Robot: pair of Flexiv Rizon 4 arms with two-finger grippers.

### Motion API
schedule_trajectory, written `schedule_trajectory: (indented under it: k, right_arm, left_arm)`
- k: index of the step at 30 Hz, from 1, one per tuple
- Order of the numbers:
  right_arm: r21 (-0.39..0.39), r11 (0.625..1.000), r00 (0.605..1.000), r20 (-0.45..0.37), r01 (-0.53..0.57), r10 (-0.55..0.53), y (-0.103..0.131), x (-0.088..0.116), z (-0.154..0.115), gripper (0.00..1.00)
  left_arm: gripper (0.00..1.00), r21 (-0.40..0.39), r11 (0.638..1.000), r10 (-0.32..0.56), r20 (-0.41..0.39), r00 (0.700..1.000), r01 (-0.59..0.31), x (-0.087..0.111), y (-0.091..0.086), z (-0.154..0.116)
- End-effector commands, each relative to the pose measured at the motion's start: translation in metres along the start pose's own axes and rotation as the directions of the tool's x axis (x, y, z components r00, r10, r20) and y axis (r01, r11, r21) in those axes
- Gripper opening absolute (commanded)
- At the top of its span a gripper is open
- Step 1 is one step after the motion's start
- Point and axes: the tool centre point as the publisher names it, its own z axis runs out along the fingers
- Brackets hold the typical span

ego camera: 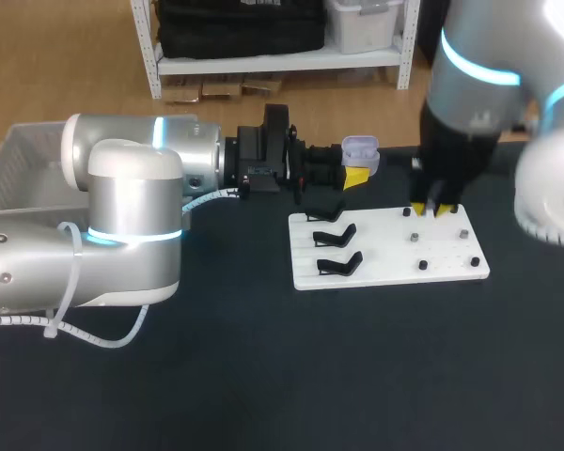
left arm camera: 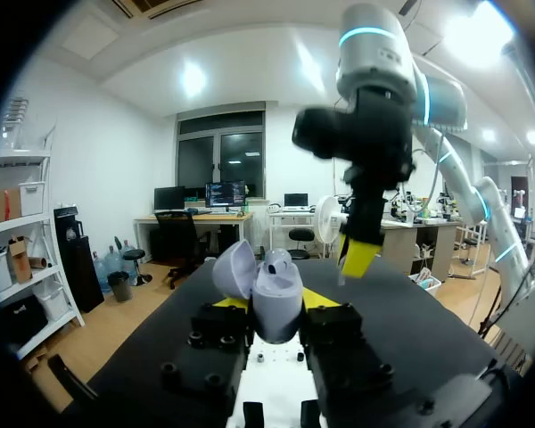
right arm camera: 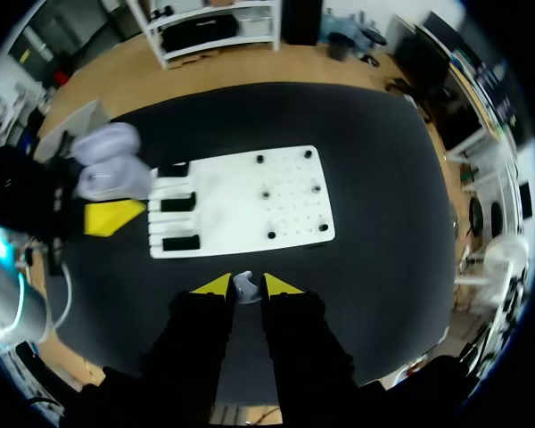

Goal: Pick up each earbud case from the left stands, insert the matching earbuds, close the lid, and place the case in the box.

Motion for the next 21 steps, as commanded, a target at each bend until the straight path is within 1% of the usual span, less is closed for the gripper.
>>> schedule_trajectory:
  k: [1, 2, 4, 5, 6, 9, 11, 13, 15, 16, 21]
  right_arm:
    - [-0.021, 0.998, 0.998, -0.029, 0.064, -0.064, 0.020, -0.010, -0.046, 0.00]
    - [-0.017, 0.996, 0.996, -0.016, 0.085, -0.085, 0.025, -0.012, -0.049, 0.00]
    - [-0.036, 0.993, 0.993, 0.001, 0.114, -0.114, 0.033, -0.016, -0.056, 0.00]
    - [-0.028, 0.990, 0.990, 0.020, 0.137, -0.136, 0.038, -0.019, -0.059, 0.00]
    - [-0.041, 0.989, 0.990, 0.022, 0.140, -0.140, 0.043, -0.021, -0.062, 0.00]
    - [-0.057, 0.983, 0.984, 0.044, 0.176, -0.173, 0.055, -0.029, -0.065, 0.00]
    - [-0.059, 0.979, 0.980, 0.060, 0.195, -0.192, 0.061, -0.034, -0.063, 0.00]
    - [-0.095, 0.975, 0.979, 0.057, 0.200, -0.196, 0.068, -0.039, -0.062, 0.00]
    - [-0.097, 0.973, 0.977, 0.060, 0.208, -0.203, 0.072, -0.045, -0.057, 0.00]
    - [-0.078, 0.972, 0.973, 0.076, 0.222, -0.216, 0.073, -0.048, -0.055, 0.00]
    - [-0.084, 0.970, 0.970, 0.102, 0.230, -0.222, 0.079, -0.059, -0.050, 0.00]
  left_arm:
    - [0.00, -0.006, 1.000, 0.005, 0.009, 1.000, -0.005, 0.002, -0.001, 0.000]
    - [0.00, -0.006, 1.000, 0.005, 0.009, 1.000, -0.005, 0.002, -0.001, 0.000]
    - [0.00, -0.006, 1.000, 0.005, 0.009, 1.000, -0.005, 0.002, -0.001, 0.000]
    - [0.00, -0.006, 1.000, 0.005, 0.009, 1.000, -0.005, 0.002, -0.001, 0.000]
    - [0.00, -0.006, 1.000, 0.005, 0.009, 1.000, -0.005, 0.002, -0.001, 0.000]
    - [0.00, -0.006, 1.000, 0.005, 0.009, 1.000, -0.005, 0.002, -0.001, 0.000]
    - [0.00, -0.006, 1.000, 0.005, 0.009, 1.000, -0.005, 0.002, -0.001, 0.000]
    - [0.00, -0.006, 1.000, 0.005, 0.009, 1.000, -0.005, 0.002, -0.001, 0.000]
    - [0.00, -0.006, 1.000, 0.005, 0.009, 1.000, -0.005, 0.002, -0.001, 0.000]
    - [0.00, -0.006, 1.000, 0.005, 0.009, 1.000, -0.005, 0.002, -0.001, 0.000]
    - [0.00, -0.006, 1.000, 0.005, 0.009, 1.000, -0.005, 0.002, -0.001, 0.000]
